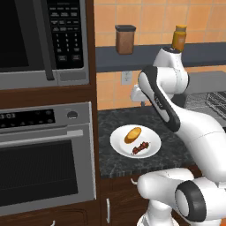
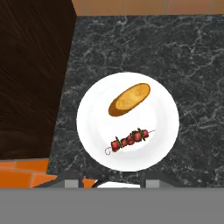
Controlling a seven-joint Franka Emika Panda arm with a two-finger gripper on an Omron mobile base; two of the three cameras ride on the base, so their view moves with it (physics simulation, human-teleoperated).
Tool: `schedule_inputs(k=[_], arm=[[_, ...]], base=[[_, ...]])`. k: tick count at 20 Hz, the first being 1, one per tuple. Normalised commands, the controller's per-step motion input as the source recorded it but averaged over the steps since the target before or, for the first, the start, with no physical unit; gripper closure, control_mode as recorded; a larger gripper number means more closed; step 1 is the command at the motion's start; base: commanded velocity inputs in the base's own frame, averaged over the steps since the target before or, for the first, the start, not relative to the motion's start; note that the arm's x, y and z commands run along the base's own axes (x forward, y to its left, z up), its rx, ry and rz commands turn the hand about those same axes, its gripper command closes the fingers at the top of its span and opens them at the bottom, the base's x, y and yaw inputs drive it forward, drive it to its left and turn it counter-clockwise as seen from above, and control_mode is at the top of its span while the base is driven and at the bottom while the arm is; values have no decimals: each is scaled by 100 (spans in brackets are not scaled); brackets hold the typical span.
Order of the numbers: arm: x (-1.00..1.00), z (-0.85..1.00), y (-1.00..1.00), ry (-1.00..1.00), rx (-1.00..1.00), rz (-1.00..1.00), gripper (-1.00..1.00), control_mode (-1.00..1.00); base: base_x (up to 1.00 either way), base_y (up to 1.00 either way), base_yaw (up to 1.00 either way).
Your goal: Pick up the kebab skewer and baguette bread, and place them inside the toaster oven. Close the toaster oven door and start by setting the timer.
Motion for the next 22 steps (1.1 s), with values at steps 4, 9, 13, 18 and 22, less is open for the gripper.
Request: schedule_inputs(k=[4, 9, 13, 18, 22], arm=[[-27, -16, -31, -4, 0, 1, -100, -100], [-58, -28, -100, -10, 0, 24, -100, -100], [-44, -52, -60, -2, -14, 0, -100, -100], [-16, -37, -100, -14, -5, 13, -100, -100], [9, -24, -97, -24, -1, 24, -100, -100]], base=[[0, 0, 0], [0, 0, 0], [0, 0, 0], [0, 0, 0], [0, 0, 0]])
